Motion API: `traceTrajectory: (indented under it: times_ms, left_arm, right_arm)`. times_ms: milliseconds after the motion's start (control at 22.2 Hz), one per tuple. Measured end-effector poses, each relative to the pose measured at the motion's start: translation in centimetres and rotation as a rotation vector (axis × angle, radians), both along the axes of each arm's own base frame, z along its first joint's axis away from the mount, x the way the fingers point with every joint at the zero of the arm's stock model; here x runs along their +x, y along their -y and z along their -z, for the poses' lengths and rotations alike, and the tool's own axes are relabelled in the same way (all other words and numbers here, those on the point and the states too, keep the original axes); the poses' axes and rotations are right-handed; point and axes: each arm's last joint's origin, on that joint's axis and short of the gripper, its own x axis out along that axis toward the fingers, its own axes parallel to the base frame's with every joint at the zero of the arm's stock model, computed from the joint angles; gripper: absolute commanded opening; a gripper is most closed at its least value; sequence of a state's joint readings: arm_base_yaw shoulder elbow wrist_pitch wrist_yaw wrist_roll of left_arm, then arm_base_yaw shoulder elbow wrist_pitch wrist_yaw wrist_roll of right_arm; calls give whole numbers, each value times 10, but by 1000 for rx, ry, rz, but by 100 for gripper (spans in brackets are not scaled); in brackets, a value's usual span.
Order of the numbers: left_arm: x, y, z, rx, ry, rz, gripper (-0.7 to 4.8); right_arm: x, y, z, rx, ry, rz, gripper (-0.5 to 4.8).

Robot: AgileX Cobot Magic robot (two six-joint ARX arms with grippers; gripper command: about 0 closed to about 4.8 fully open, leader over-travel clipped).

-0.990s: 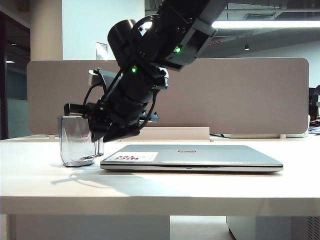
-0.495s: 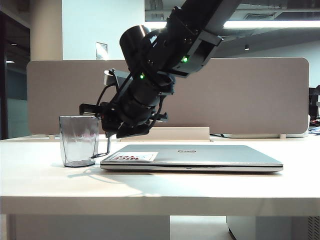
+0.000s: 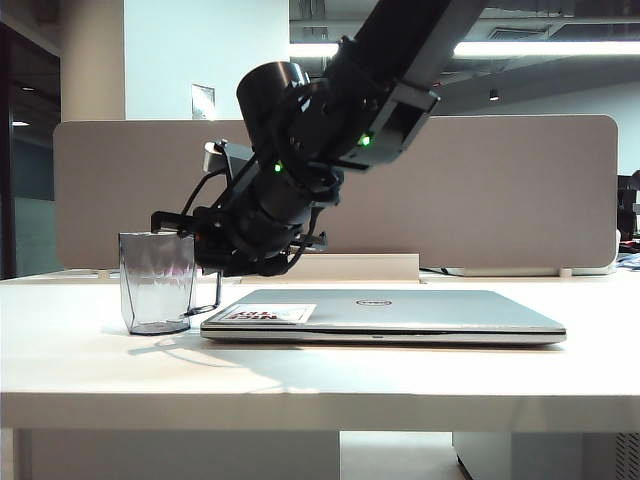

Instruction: Pick up the water cup and place it on the right side of the laptop.

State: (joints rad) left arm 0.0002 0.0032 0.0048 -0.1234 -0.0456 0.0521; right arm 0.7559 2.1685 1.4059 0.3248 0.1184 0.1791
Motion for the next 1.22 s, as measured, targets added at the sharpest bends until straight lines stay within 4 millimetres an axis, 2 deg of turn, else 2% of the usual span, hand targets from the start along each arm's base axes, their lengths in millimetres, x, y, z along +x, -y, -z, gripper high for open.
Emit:
traceTrajectory:
  times_ms: [270,360,405,810,1215]
  left_arm:
    - [0,0,0,0,1,0,-4]
    - [0,0,0,0,4,0,-4]
    - [0,0,-1,0,8,0,-4]
    - [1,0,-5,0,56,1,-4]
    - [1,0,-5,0,56,4,-4]
  right_arm:
    - [1,-1,7,8,-4,-2,127]
    - [2,-1,6,19,1,1,79]
    - [2,-2,6,28,5,2,73]
    - [7,-4,18,75,27,9,75]
    - [7,-4,18,72,28,3,75]
